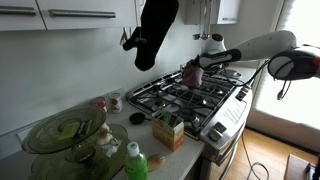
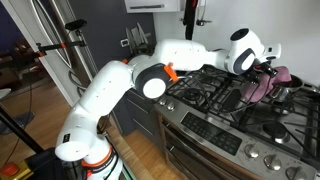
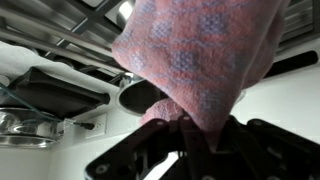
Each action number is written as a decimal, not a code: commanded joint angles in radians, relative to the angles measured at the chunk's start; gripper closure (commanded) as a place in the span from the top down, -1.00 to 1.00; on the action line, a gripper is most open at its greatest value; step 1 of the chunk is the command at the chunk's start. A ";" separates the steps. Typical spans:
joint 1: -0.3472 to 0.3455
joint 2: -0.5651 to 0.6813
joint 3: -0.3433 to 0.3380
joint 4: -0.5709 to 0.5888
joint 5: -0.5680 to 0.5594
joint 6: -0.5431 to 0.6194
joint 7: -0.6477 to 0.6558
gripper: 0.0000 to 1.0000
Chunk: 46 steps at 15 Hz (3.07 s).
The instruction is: Move the silver pot to the top right side of the stove, pick up the purple cloth and wipe the silver pot, put the purple cloth back on the job of the stove
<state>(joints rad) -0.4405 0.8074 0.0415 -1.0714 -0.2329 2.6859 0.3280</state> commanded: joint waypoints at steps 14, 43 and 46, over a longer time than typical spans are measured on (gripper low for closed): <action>-0.029 -0.187 0.084 -0.067 0.044 0.013 -0.057 -0.92; 0.088 -0.447 -0.032 -0.340 0.336 -0.189 -0.466 1.00; 0.115 -0.461 -0.104 -0.343 0.256 -0.201 -0.302 1.00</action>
<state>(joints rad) -0.3454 0.3888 -0.0056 -1.3519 0.0781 2.4804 -0.1014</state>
